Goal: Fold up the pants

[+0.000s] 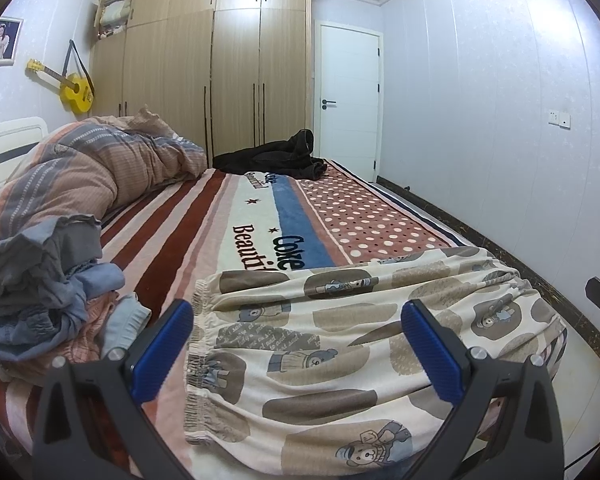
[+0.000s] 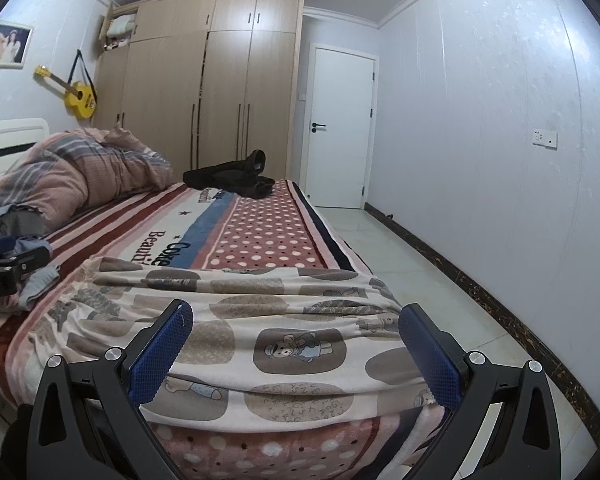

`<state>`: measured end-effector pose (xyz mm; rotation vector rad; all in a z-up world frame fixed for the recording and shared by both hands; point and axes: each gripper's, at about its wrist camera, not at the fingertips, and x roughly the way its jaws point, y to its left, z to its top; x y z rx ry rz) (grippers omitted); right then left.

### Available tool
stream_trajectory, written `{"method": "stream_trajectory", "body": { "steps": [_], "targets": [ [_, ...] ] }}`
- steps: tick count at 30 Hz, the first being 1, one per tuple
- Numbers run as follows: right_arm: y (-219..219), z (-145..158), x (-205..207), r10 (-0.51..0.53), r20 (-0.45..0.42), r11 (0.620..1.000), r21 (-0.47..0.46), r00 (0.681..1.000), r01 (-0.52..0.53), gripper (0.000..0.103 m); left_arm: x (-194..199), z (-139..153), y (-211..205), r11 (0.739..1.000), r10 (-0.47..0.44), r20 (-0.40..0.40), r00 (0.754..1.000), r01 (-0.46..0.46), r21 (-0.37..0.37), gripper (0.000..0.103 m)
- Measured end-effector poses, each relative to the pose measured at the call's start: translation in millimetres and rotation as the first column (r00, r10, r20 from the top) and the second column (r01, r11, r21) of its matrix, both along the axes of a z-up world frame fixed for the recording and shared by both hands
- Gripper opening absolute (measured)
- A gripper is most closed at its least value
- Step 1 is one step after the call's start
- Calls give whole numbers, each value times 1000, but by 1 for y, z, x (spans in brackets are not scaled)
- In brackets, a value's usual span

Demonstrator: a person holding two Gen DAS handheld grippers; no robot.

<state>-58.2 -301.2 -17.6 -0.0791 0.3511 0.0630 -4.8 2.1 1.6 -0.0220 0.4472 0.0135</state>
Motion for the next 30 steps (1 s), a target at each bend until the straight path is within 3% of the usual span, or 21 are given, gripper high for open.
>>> {"method": "stream_trajectory", "body": {
  "steps": [13, 20, 25, 30],
  "targets": [
    [0, -6, 6, 12, 4, 1000, 7, 1000, -12, 102, 0, -3, 1, 1000, -21, -19, 1000, 21, -10, 102],
    [-9, -23, 24, 60, -56, 995, 89, 997, -55, 102, 5, -12, 12, 994, -56, -82, 995, 48, -95, 102],
    [-19, -49, 45, 92, -140, 987, 145, 986, -71, 102, 11, -37, 25, 995, -8, -186, 983, -10, -96, 102],
    [-33, -77, 65, 130, -227, 971, 225, 965, -78, 101, 8, -75, 49, 989, 12, -327, 945, -58, -133, 102]
  ]
}}
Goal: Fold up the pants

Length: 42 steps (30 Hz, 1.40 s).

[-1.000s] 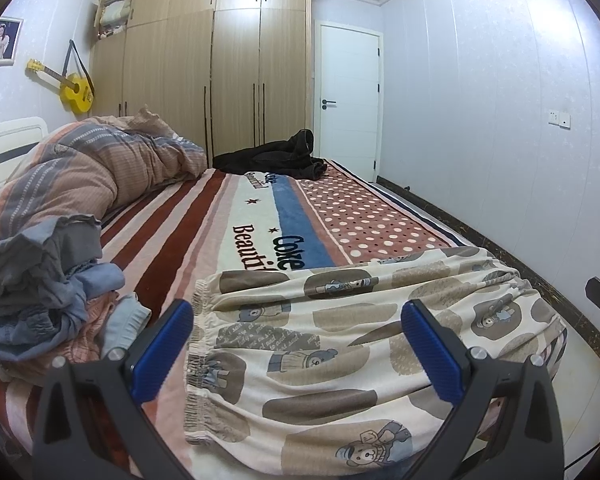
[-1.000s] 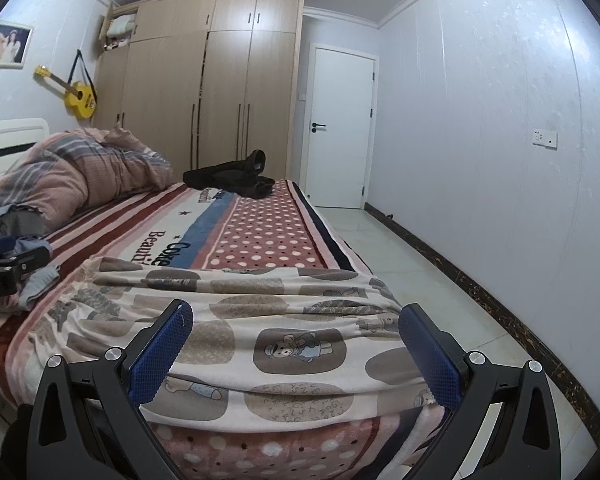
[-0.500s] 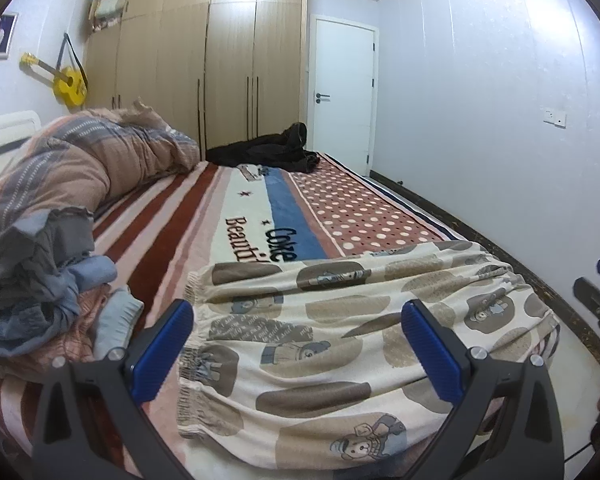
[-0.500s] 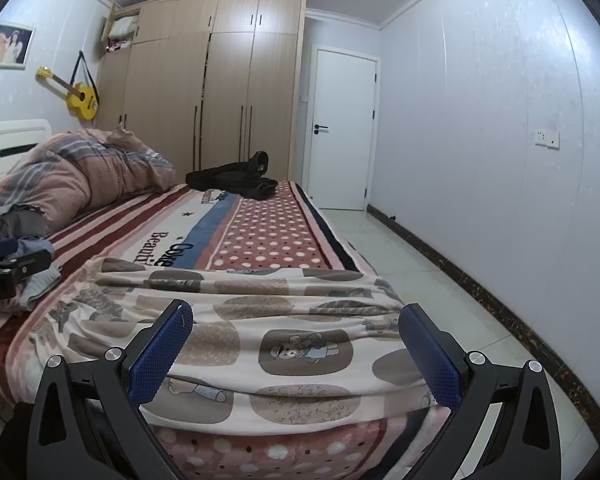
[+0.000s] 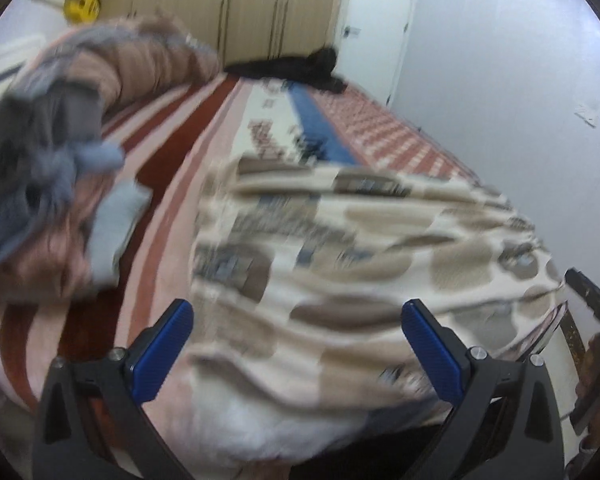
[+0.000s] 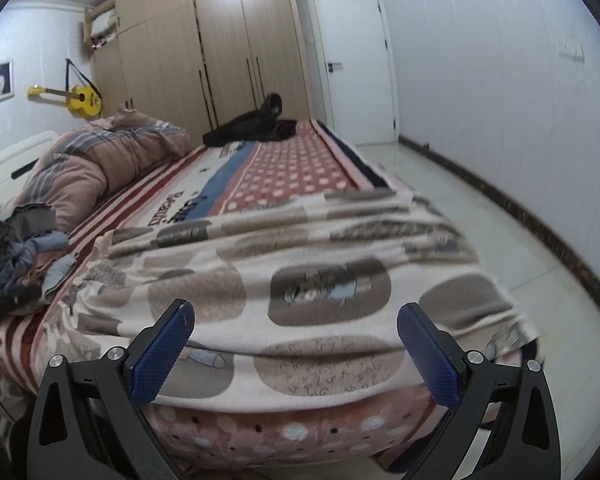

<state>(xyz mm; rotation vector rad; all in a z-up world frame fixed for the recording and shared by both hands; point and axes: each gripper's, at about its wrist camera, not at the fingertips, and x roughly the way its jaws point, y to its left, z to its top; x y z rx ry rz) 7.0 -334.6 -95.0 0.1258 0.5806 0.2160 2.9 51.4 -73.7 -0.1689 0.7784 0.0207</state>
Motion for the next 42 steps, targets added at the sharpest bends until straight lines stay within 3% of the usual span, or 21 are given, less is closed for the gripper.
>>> {"method": "stream_trajectory", "body": {
  "steps": [8, 10, 14, 17, 23, 25, 28, 32, 36, 40, 42],
  "targets": [
    [-15, -25, 10, -34, -67, 999, 22, 997, 35, 101, -5, -51, 15, 984, -40, -160, 986, 12, -177, 101],
    [-20, -28, 11, -38, -80, 999, 23, 996, 40, 101, -2, -59, 14, 971, -67, -172, 983, 25, -237, 98],
    [-30, -35, 11, -64, -97, 998, 20, 993, 66, 101, 9, -61, 11, 963, -73, -158, 985, 28, -269, 98],
    [-41, -42, 11, -74, -120, 996, 37, 990, 79, 101, 17, -59, 15, 947, -67, -132, 989, 21, -321, 89],
    [-69, -62, 17, -82, -189, 991, 85, 979, 99, 101, 37, -58, 19, 949, -26, -134, 991, -18, -315, 59],
    [-78, -68, 20, -79, -211, 989, 106, 974, 104, 101, 42, -55, 20, 953, -23, -130, 991, -18, -303, 34],
    [-89, -74, 22, -90, -230, 983, 134, 969, 123, 99, 45, -52, 25, 958, -13, -124, 992, -23, -287, 11],
    [-103, -77, 24, -80, -218, 972, 200, 973, 125, 96, 39, -36, 30, 963, 13, -49, 999, -26, -270, 8],
    [-118, -77, 25, -93, -196, 952, 269, 976, 144, 82, 39, -13, 32, 971, 13, 19, 1000, -8, -240, 8],
    [-127, -77, 27, -103, -196, 935, 315, 975, 162, 74, 39, -4, 33, 971, 21, 44, 999, -10, -238, 8],
    [-127, -76, 28, -112, -186, 930, 327, 976, 169, 65, 39, -1, 34, 973, 20, 53, 998, -8, -230, 8]
  ]
}}
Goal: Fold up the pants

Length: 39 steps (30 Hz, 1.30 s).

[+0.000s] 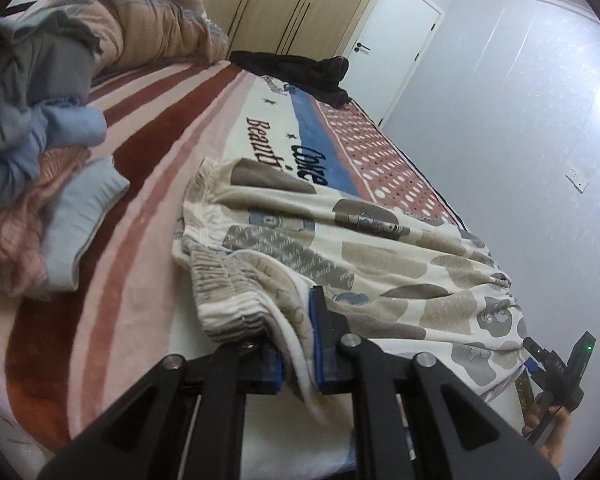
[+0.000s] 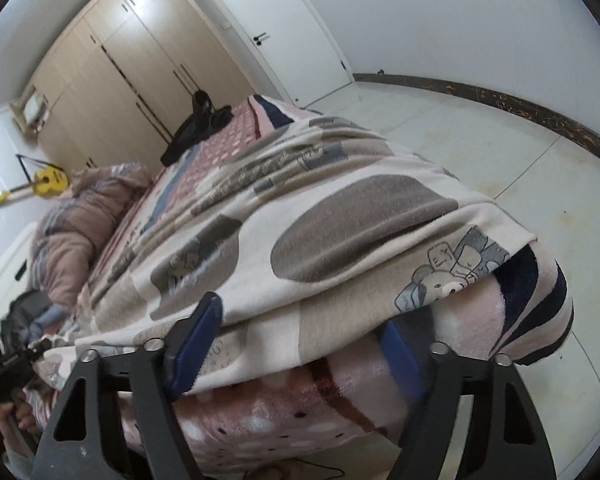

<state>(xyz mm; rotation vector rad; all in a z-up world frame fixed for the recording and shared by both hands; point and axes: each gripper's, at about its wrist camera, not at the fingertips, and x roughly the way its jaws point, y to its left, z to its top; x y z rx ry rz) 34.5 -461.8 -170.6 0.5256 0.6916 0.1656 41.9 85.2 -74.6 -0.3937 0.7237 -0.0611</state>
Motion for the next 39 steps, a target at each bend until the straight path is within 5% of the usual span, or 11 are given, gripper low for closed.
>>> {"method": "stream_trajectory", "body": {
  "steps": [2, 3, 6, 11, 18, 25, 39],
  "targets": [
    [-2, 1, 5, -26, -5, 1000, 15, 1000, 26, 52, 0, 1, 1, 1000, 3, 1, 1000, -3, -1, 8],
    [-6, -1, 6, -52, -16, 998, 21, 999, 52, 36, -1, 0, 1, 1000, 5, 0, 1000, -5, -2, 8],
    [-8, 4, 6, -93, -32, 995, -23, 995, 92, 9, -5, 3, 0, 1000, 9, 10, 1000, -9, 0, 8],
    [3, 33, 3, -90, 55, 987, -131, 994, 97, 7, -7, 17, -3, 999, 2, 45, 999, -4, 34, 8],
    [11, 78, 37, 12, 65, 972, -235, 998, 4, 5, 27, 49, 4, 998, -16, 79, 997, 12, 58, 8],
    [21, 116, 96, 99, 22, 951, -296, 995, -88, 5, 91, 42, 8, 995, 0, -2, 1000, 0, 101, 8],
    [60, 84, 216, 176, -210, 891, -382, 962, -246, 9, 189, -15, 20, 988, 28, -172, 985, -1, 154, 14]
  ]
}}
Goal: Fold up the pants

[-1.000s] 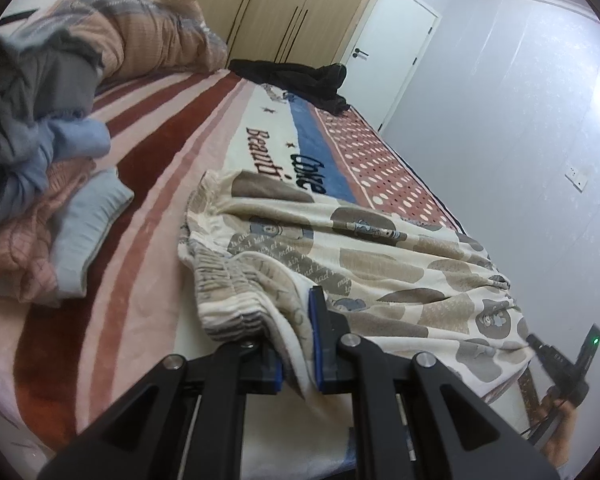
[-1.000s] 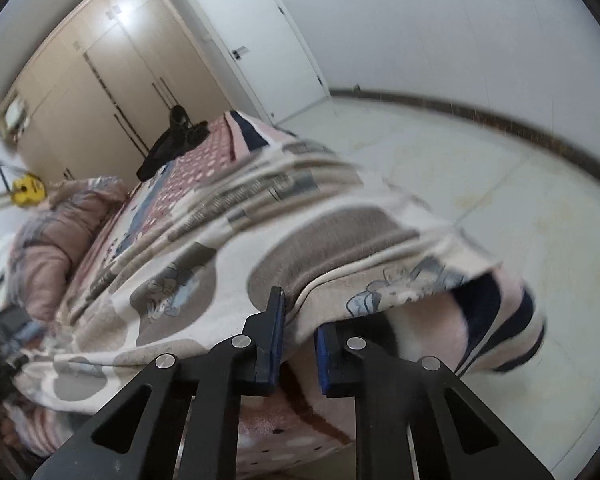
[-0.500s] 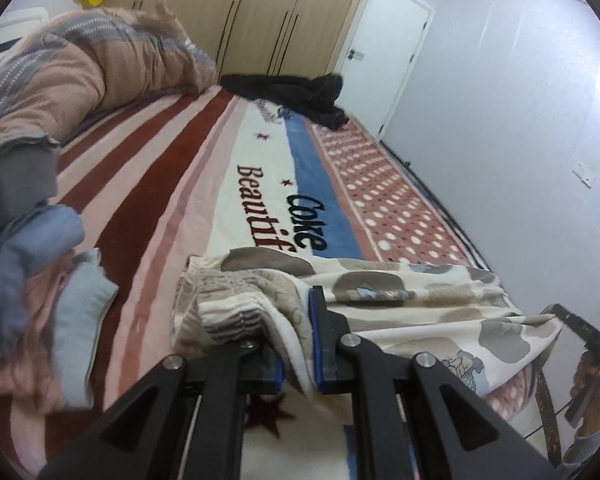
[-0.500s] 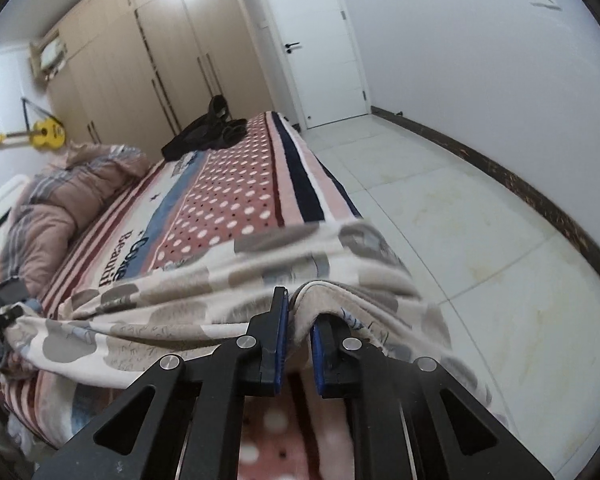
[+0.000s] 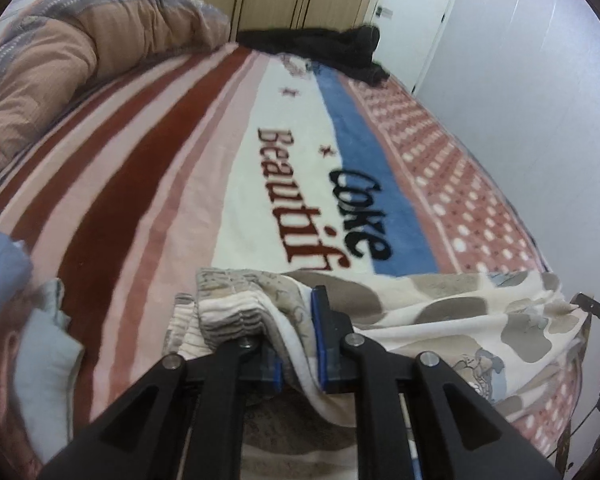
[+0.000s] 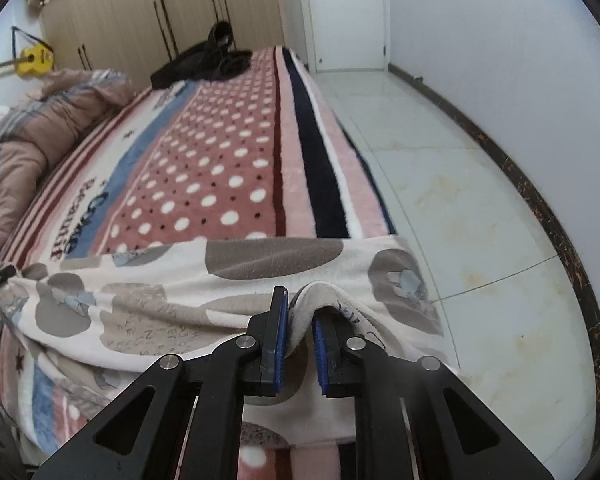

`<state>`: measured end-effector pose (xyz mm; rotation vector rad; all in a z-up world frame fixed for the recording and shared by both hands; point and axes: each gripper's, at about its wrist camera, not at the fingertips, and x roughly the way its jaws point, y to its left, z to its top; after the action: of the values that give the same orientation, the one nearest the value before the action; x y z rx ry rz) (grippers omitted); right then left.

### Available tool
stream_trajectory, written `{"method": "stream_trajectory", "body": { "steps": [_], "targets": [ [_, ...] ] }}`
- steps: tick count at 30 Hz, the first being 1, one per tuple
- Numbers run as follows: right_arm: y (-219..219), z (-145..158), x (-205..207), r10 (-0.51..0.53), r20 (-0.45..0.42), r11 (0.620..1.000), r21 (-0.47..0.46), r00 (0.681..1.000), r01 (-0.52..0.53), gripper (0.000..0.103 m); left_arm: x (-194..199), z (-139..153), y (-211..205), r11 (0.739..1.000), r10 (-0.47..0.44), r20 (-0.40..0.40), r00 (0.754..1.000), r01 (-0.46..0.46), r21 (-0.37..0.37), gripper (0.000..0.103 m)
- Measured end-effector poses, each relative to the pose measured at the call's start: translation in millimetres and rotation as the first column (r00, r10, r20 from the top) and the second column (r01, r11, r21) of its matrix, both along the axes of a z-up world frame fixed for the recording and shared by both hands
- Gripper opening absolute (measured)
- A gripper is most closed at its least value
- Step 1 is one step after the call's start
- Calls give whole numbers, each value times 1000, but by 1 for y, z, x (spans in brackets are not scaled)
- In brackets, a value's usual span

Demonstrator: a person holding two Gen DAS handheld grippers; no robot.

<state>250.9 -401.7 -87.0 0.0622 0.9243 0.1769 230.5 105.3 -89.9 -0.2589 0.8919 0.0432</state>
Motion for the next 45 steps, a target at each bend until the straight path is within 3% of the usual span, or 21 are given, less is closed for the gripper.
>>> {"method": "stream_trajectory", "body": {
  "steps": [2, 4, 5, 7, 8, 13, 17, 21, 25, 31, 35, 41, 43, 45],
  "targets": [
    [0, -8, 5, 8, -24, 1000, 30, 1000, -7, 25, 5, -9, -1, 1000, -7, -28, 1000, 7, 2, 29],
    [1, -10, 6, 24, -29, 997, 80, 999, -22, 32, 4, -12, -4, 1000, -30, -30, 999, 30, -4, 55],
    [3, -9, 5, 36, -24, 995, 93, 999, -34, 36, 1, -10, -6, 999, -41, -14, 999, 41, -6, 60],
    [12, -5, 3, 78, -2, 990, 117, 997, -77, 40, -3, -2, -10, 998, -57, 22, 998, 57, -1, 80],
    [16, -3, 2, 99, 5, 987, 125, 995, -99, 41, -5, 2, -12, 998, -63, 39, 997, 63, 5, 82],
    [47, 4, 0, 193, 20, 974, 116, 981, -194, 41, -11, 20, -18, 992, -118, 95, 988, 121, -30, 83],
    [69, 9, -3, 254, 42, 959, 118, 966, -258, 41, -13, 28, -20, 990, -138, 103, 985, 138, 6, 83],
    [100, 13, -20, 382, 49, 923, 18, 923, -384, 44, -14, 26, -16, 991, -136, 95, 986, 135, 19, 83],
    [109, 0, -31, 396, -57, 911, 154, 917, -383, 45, -11, 20, -11, 992, -129, 76, 989, 130, 2, 83],
    [105, -21, -46, 409, -106, 882, 302, 906, -363, 51, -19, 18, -23, 979, -194, 75, 978, 199, -51, 83],
    [107, -28, -46, 420, -104, 856, 375, 902, -355, 54, -23, 11, -47, 961, -265, 52, 963, 269, -66, 83],
    [112, -39, -25, 387, -99, 832, 467, 917, -300, 58, -20, 6, -58, 958, -280, 43, 959, 282, -59, 83],
    [115, -41, -17, 377, -95, 835, 465, 921, -294, 53, -21, 8, -55, 957, -279, 50, 959, 282, -64, 83],
    [120, -43, -6, 379, -92, 835, 463, 921, -298, 27, -20, 11, -53, 959, -275, 60, 960, 278, -52, 83]
  ]
}}
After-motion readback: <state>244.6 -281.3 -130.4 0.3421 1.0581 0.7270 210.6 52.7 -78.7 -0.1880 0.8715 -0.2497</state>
